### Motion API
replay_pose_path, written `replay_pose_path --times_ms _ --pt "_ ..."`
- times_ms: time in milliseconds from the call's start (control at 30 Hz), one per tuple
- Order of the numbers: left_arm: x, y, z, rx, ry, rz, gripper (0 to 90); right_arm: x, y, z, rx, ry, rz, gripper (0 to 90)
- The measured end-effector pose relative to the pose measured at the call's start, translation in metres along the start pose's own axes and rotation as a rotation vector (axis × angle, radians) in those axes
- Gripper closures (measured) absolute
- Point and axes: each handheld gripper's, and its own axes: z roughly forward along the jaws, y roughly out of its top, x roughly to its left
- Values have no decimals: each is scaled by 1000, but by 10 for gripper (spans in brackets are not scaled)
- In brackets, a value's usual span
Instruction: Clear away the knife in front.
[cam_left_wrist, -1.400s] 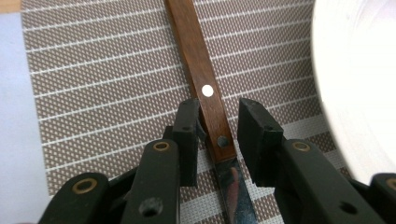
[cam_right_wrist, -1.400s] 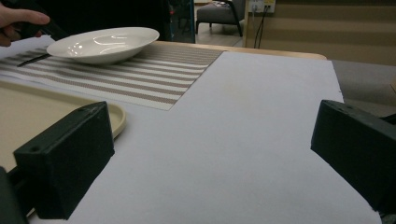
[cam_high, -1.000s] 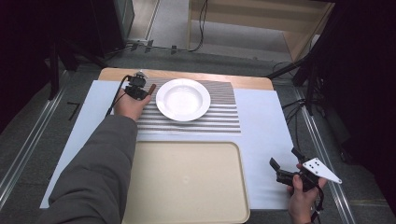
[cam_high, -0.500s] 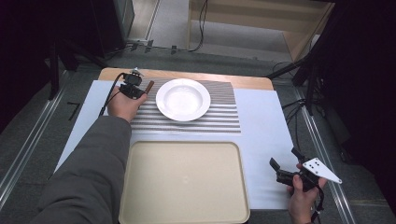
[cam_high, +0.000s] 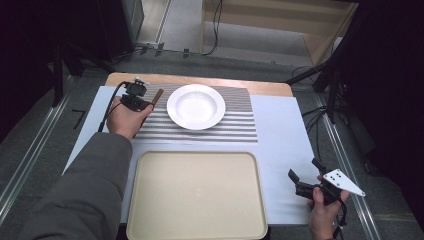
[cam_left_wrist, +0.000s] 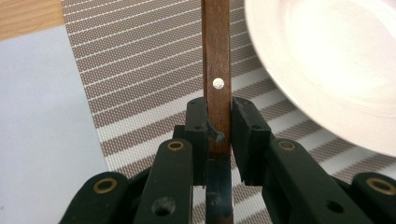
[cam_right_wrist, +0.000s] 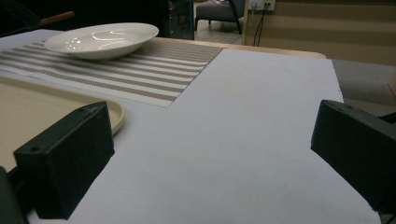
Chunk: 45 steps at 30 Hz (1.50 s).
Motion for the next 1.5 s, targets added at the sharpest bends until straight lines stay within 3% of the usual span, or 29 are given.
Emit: replay_pose_path --times_ms 500,800,1500 --pt "-14 -17 -26 -30 -49 34 769 1 0 0 4 -6 -10 0" --pt "-32 -34 -36 -32 -62 104 769 1 0 0 5 -2 -16 0" --pt "-49 -80 -58 -50 -118 110 769 2 0 -1 3 3 -16 0"
